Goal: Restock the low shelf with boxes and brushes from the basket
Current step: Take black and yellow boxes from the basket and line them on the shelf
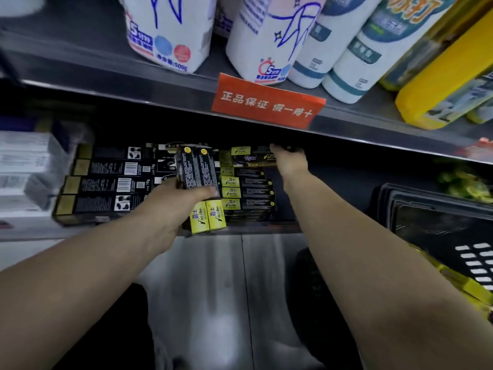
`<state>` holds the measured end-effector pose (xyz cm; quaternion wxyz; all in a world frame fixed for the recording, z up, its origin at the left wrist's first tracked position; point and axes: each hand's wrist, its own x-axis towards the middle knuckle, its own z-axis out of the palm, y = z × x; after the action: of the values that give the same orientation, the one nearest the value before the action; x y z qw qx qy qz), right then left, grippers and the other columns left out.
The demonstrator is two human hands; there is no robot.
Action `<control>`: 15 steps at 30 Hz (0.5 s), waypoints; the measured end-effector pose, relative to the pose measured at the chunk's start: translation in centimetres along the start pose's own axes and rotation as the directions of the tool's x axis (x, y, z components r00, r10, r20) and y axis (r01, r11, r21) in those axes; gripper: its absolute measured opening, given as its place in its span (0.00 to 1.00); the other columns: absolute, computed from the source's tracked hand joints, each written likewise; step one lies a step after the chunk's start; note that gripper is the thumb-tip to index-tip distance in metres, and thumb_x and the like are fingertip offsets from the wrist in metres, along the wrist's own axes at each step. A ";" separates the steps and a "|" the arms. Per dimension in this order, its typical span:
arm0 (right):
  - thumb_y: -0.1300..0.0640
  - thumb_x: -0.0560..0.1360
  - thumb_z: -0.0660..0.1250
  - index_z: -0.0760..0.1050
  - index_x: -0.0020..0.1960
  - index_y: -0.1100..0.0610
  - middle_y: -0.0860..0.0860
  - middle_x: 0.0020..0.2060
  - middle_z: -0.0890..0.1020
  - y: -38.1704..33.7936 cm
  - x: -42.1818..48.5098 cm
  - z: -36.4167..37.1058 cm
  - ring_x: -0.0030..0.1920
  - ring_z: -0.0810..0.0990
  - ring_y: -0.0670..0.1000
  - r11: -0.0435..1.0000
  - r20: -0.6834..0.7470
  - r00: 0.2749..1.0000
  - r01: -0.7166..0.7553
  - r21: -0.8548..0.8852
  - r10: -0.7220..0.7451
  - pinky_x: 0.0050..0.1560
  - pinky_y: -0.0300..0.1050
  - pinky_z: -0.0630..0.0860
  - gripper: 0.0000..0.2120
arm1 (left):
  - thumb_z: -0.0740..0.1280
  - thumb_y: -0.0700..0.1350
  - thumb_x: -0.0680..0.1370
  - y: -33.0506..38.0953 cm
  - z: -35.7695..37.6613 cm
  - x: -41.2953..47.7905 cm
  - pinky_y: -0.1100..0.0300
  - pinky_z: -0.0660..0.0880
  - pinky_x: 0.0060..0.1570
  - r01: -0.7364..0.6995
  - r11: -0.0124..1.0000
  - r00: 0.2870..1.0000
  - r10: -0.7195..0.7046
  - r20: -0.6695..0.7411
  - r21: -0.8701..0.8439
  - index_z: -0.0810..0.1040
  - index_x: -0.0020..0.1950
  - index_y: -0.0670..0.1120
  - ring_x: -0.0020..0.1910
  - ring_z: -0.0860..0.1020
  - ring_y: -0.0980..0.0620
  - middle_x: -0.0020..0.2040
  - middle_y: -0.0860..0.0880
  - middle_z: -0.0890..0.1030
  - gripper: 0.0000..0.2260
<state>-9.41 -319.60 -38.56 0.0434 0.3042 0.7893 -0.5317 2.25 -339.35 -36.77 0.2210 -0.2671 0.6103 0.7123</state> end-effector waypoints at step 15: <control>0.55 0.81 0.56 0.63 0.71 0.61 0.60 0.67 0.71 3.4 2.8 2.5 0.68 0.68 0.59 0.824 0.179 0.975 -0.008 -0.566 0.132 0.68 0.50 0.66 0.20 | 0.74 0.46 0.70 -0.5 -0.8 2.0 0.43 0.74 0.58 0.039 0.999 0.998 -0.039 -0.049 -0.006 0.76 0.57 0.48 0.52 0.80 0.43 0.51 0.46 0.82 0.18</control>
<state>-10.49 -319.69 -43.48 0.2335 0.2490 0.8897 -0.3031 1.10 -340.12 -38.51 0.2189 -0.2969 0.6085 0.7026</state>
